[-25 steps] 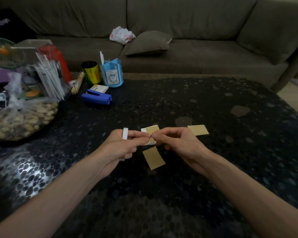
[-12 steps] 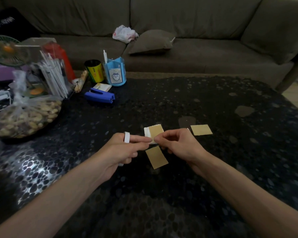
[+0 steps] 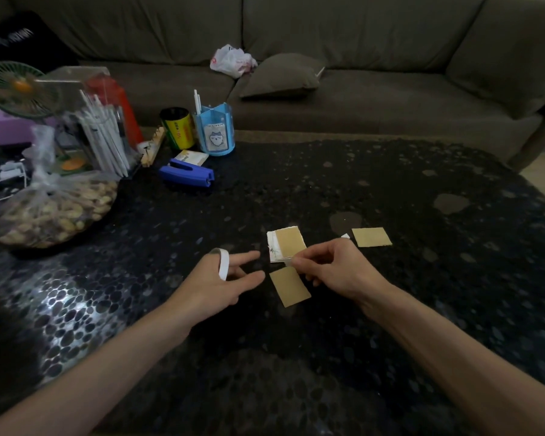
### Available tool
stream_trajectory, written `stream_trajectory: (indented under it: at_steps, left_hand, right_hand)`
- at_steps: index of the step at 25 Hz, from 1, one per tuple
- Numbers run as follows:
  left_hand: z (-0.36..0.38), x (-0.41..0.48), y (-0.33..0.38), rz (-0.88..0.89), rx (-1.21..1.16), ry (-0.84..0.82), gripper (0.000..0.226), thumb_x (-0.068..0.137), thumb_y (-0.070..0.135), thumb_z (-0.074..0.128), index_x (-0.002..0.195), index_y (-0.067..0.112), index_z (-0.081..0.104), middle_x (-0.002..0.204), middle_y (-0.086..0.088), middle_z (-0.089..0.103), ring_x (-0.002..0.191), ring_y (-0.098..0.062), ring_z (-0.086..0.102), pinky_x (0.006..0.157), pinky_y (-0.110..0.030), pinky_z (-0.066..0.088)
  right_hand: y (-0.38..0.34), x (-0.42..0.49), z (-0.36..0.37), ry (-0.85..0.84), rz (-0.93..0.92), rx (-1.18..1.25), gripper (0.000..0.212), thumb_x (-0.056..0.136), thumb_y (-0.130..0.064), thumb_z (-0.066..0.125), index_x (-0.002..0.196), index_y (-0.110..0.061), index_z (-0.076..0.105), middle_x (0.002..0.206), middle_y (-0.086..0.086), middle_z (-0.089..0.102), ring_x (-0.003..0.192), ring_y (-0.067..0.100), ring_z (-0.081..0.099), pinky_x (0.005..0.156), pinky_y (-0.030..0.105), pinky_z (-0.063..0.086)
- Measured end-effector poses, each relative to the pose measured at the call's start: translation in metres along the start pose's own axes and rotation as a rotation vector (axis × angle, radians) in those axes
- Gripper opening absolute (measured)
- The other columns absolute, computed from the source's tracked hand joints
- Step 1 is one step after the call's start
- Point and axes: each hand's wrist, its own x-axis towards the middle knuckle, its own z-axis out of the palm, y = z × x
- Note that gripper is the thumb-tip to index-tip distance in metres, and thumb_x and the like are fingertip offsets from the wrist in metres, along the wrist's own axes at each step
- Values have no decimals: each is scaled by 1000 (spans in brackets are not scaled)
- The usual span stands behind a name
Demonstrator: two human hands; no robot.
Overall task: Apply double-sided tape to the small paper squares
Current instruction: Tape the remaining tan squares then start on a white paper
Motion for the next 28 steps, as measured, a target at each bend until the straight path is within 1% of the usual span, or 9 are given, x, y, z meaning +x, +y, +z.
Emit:
stream_trajectory:
  at_steps: [2, 3, 6, 9, 11, 12, 14, 18, 28]
  left_hand:
    - [-2, -1, -8, 122, 110, 13, 45, 92, 40, 74, 136, 45, 63, 87, 8, 75, 78, -6, 70, 73, -25, 55]
    - [-2, -1, -12, 168, 143, 21, 43, 91, 40, 75, 132, 46, 65, 81, 10, 73, 73, -4, 68, 73, -24, 54]
    - [1, -3, -16, 272, 250, 53, 39, 90, 36, 76, 127, 44, 68, 68, 10, 62, 59, -2, 57, 59, -19, 47]
    - [1, -3, -17, 334, 313, 69, 37, 90, 35, 77, 125, 43, 69, 71, 7, 59, 59, -3, 55, 57, -18, 45]
    - [3, -2, -17, 357, 295, 63, 37, 88, 36, 79, 123, 43, 71, 74, 8, 59, 59, -3, 55, 56, -19, 45]
    - [5, -1, -17, 361, 262, 58, 37, 87, 36, 80, 122, 42, 71, 75, 8, 59, 59, -3, 54, 56, -20, 45]
    - [7, 3, -16, 365, 237, 58, 37, 85, 37, 82, 120, 41, 72, 77, 7, 60, 58, -4, 54, 56, -20, 44]
    - [13, 10, -17, 373, 282, 56, 37, 83, 39, 84, 119, 39, 74, 78, 5, 61, 56, -4, 54, 53, -19, 43]
    - [18, 16, -21, 383, 319, 72, 32, 86, 42, 80, 117, 36, 75, 74, 9, 60, 58, -4, 54, 54, -20, 42]
  right_hand:
    - [-1, 0, -4, -28, -4, -18, 13, 98, -30, 70, 107, -26, 78, 102, -2, 75, 91, 11, 69, 74, 23, 54]
    - [-1, -1, -5, -45, -7, -25, 13, 100, -30, 68, 105, -26, 79, 101, -2, 75, 91, 11, 69, 74, 23, 54]
    - [-6, -2, -7, -109, 1, -63, 23, 106, -34, 58, 103, -28, 80, 104, -1, 71, 88, 8, 63, 70, 22, 47]
    - [-10, -2, -10, -182, 27, -117, 22, 107, -35, 56, 112, -29, 78, 113, -5, 66, 93, 6, 58, 75, 23, 44]
    - [-10, -2, -12, -258, 12, -182, 18, 104, -22, 61, 114, -29, 75, 123, -5, 64, 105, 6, 58, 85, 25, 45]
    - [-9, -2, -13, -288, -2, -223, 20, 102, -15, 64, 113, -29, 74, 122, -4, 63, 106, 6, 58, 86, 25, 46]
    - [-8, -2, -13, -295, -28, -281, 25, 97, -9, 69, 108, -31, 73, 112, -4, 60, 97, 7, 58, 81, 22, 46]
    - [-8, -2, -11, -285, -57, -334, 29, 94, -9, 72, 106, -34, 74, 104, -5, 57, 86, 6, 55, 75, 20, 44]
    - [-8, 1, -7, -284, -72, -386, 25, 96, -9, 69, 103, -33, 75, 92, -9, 52, 76, 3, 50, 70, 19, 40]
